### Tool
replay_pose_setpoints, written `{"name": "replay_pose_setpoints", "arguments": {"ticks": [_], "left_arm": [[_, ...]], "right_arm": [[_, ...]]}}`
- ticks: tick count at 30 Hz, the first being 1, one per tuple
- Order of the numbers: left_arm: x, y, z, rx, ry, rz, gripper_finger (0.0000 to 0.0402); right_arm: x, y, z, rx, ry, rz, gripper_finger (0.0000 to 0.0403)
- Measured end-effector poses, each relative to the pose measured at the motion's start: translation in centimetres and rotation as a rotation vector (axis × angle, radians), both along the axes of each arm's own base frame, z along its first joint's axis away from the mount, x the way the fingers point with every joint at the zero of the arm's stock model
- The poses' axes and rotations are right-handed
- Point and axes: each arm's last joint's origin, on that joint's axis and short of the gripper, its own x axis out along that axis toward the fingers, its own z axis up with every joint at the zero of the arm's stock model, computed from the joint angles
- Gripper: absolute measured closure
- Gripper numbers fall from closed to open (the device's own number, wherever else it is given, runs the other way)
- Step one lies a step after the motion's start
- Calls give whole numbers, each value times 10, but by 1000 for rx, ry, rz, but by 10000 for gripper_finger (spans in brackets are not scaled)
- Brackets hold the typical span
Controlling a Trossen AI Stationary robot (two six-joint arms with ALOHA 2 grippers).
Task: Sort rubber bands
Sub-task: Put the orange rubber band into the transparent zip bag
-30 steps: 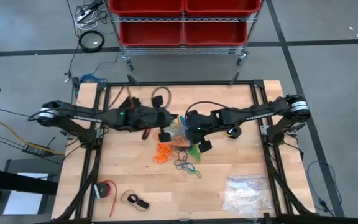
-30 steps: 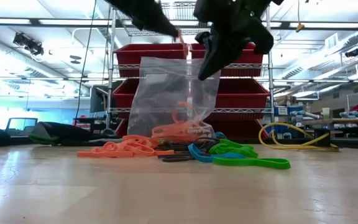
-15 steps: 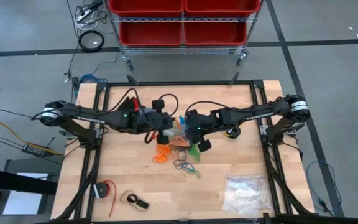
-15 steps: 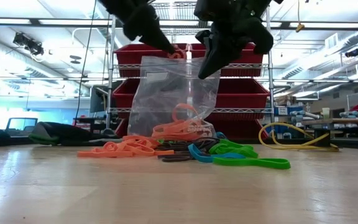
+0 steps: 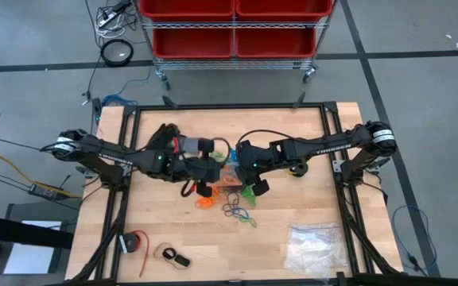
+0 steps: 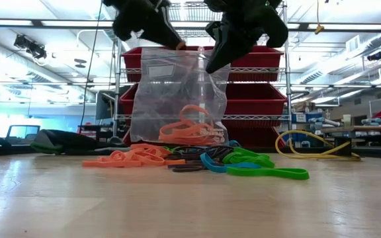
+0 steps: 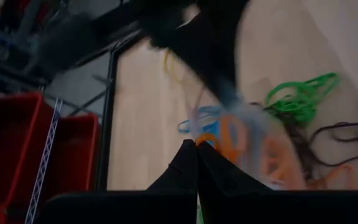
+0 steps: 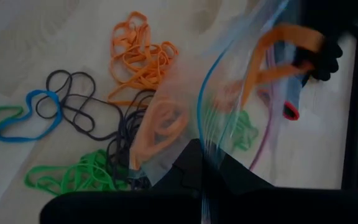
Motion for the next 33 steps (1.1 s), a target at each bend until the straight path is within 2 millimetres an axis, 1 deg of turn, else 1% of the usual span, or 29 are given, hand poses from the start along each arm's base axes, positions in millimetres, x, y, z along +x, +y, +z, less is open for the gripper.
{"name": "replay_pose_setpoints", "arguments": {"ticks": [4, 10, 17, 20, 22, 24, 27, 30, 33], "left_arm": [[2, -1, -4, 10, 16, -2, 400], [8, -1, -17, 25, 69, -5, 400], [9, -6, -17, 79, 73, -26, 399], [9, -6, -16, 82, 69, -29, 387], [9, -7, -16, 84, 71, -32, 369], [9, -7, -16, 83, 67, -34, 340], [9, -8, -16, 81, 65, -31, 284], [8, -6, -16, 114, 70, 14, 228], [2, -6, -9, 145, 55, 59, 183]], "right_arm": [[1, 0, 1, 1, -12, 0, 403], [2, 1, 2, 4, -25, 5, 403], [1, 0, 1, 3, -14, 1, 403], [1, 0, 1, 0, -16, -3, 403], [2, -1, 2, -16, -25, -17, 403], [2, -1, 2, -28, -25, -27, 403], [1, -1, 2, -36, -25, -34, 403], [1, -2, 2, -49, -25, -45, 403], [0, -2, 1, -50, -14, -45, 403]]}}
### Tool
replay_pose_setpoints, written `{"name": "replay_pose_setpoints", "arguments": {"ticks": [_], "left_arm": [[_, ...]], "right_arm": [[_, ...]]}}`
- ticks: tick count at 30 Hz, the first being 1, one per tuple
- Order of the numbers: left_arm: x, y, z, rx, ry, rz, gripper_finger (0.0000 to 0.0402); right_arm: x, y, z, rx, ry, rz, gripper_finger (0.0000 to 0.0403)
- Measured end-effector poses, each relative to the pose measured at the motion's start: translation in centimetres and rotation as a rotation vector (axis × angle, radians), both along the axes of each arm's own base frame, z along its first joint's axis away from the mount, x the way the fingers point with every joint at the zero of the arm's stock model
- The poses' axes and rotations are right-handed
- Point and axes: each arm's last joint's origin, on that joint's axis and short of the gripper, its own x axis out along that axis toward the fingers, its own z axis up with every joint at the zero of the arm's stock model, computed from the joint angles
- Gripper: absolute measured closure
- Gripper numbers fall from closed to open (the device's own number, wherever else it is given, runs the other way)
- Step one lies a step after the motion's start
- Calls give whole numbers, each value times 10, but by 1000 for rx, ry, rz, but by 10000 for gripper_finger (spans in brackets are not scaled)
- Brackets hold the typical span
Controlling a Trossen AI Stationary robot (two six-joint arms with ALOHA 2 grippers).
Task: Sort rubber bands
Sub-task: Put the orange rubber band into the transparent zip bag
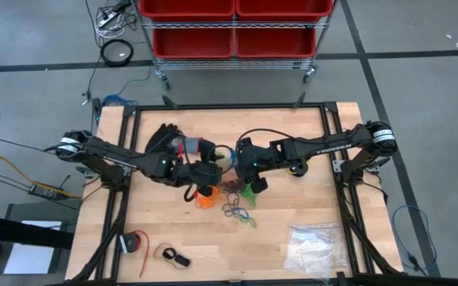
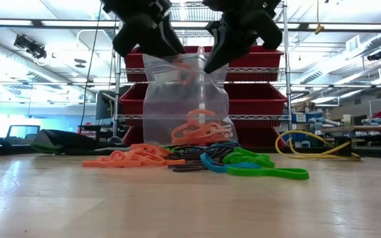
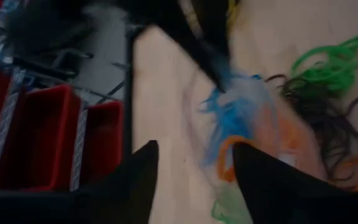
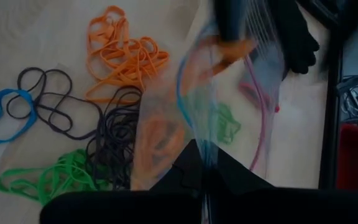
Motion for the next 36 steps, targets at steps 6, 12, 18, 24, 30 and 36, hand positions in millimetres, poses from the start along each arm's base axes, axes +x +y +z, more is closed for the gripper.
{"name": "replay_pose_setpoints", "arguments": {"ticks": [6, 12, 18, 24, 30, 36], "left_arm": [[-25, 3, 30, -53, -100, 50, 158], [-55, 10, 44, -110, -83, 112, 164], [-76, 13, 27, -238, -22, 175, 165], [-84, 13, -26, -335, -8, 176, 165], [-90, 16, -92, -387, -34, 157, 165], [-95, 36, -133, -477, -94, 238, 165]], "right_arm": [[-1, 0, 0, 1, 7, -1, 403], [-3, 0, 6, 3, -21, 0, 403], [-11, 1, 19, -8, -54, -6, 403], [-25, -1, 37, -20, -96, -30, 403], [-37, -2, 51, 1, -137, -47, 403], [-38, -2, 54, 3, -145, -47, 403]]}}
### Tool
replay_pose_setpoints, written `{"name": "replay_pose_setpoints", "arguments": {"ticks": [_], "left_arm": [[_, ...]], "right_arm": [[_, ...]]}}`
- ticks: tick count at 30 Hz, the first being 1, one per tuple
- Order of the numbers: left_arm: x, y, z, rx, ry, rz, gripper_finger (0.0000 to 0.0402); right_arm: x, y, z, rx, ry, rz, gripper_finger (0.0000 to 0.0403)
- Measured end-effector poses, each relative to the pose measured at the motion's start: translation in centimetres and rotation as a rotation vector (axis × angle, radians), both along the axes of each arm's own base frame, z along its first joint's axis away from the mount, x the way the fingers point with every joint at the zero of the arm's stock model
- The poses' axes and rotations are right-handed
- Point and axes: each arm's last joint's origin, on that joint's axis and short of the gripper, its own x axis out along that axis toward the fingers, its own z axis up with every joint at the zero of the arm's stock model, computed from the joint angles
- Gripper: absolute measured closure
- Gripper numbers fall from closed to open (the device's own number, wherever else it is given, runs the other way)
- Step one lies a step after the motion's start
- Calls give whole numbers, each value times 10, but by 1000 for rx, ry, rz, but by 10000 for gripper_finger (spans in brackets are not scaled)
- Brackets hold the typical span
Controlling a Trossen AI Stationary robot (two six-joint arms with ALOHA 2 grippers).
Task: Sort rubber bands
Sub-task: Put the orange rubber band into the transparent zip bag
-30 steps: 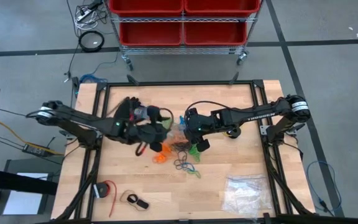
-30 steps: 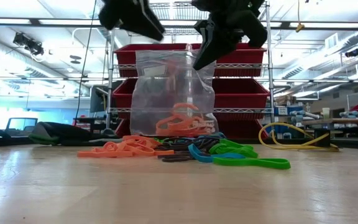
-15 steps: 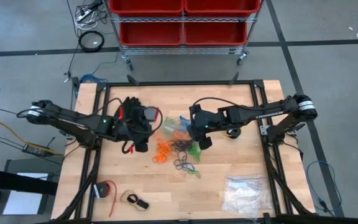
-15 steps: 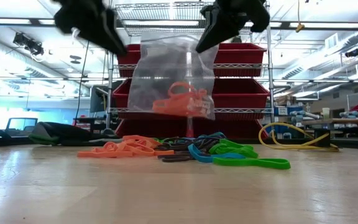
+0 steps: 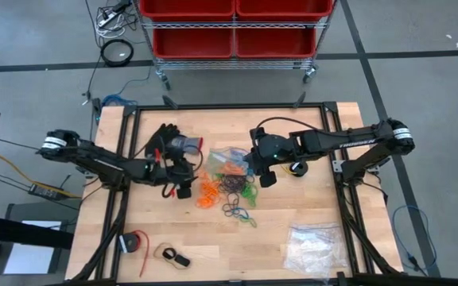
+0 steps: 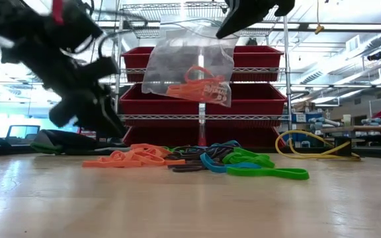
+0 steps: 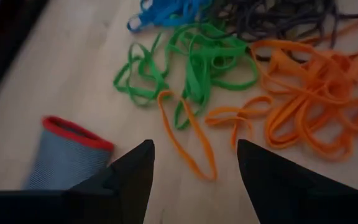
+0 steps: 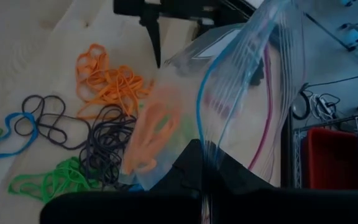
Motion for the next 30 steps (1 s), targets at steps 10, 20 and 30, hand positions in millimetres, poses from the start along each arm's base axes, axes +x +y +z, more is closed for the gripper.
{"name": "replay_pose_setpoints", "arguments": {"ticks": [10, 20, 30], "left_arm": [[10, 26, -28, -225, 51, -21, 215], [13, 36, -28, -225, 18, 2, 388], [20, 28, 25, -251, 57, -65, 398]], "right_arm": [[1, 0, 0, 4, -1, -2, 403], [1, 0, -1, 25, -4, -2, 403], [1, 1, -3, 33, 2, -1, 403]]}}
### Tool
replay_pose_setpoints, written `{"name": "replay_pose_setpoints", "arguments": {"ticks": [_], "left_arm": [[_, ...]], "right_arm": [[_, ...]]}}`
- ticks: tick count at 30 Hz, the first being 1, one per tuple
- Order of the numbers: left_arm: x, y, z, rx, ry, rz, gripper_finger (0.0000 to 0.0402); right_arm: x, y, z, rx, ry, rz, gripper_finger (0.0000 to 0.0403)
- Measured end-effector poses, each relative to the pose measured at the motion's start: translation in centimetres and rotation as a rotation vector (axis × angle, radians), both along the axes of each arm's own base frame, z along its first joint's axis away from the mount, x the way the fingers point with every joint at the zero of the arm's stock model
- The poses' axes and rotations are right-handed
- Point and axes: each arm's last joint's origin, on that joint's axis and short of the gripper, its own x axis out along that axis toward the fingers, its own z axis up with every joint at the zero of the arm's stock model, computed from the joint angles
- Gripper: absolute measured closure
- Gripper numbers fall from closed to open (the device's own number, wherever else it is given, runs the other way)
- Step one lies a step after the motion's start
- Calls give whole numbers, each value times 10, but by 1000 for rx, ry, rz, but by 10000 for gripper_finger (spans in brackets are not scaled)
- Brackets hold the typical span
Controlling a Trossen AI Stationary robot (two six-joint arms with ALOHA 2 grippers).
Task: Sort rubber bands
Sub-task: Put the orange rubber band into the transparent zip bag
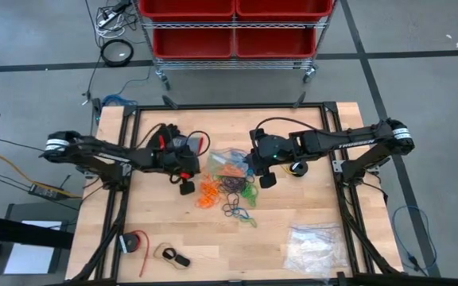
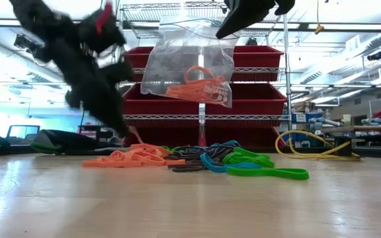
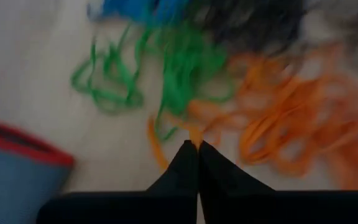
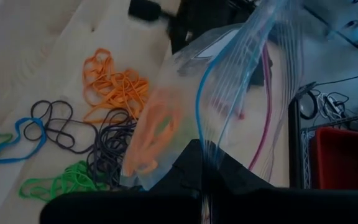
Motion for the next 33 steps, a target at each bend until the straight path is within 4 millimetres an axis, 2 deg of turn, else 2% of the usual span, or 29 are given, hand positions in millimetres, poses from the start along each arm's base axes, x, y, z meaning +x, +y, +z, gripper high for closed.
{"name": "replay_pose_setpoints", "arguments": {"ticks": [4, 9, 12, 15, 21, 26, 33], "left_arm": [[3, -10, 47, 29, -99, -54, 399], [0, -25, 116, 91, -354, -143, 400], [2, -31, 148, 119, -502, -179, 400], [7, -33, 163, 140, -557, -195, 400], [29, -34, 161, 180, -541, -217, 400], [51, -33, 150, 200, -433, -249, 400], [64, -22, 143, 218, -325, -234, 400]], "right_arm": [[-1, 0, -8, -3, 25, 0, 403], [-3, 0, -17, -8, 55, 3, 403], [-3, 0, -18, -10, 59, 4, 403], [-1, 0, -19, -10, 51, 5, 403], [10, 4, -31, -31, 75, 40, 403], [20, 5, -42, -44, 88, 58, 403], [23, 6, -50, -48, 124, 60, 403]]}}
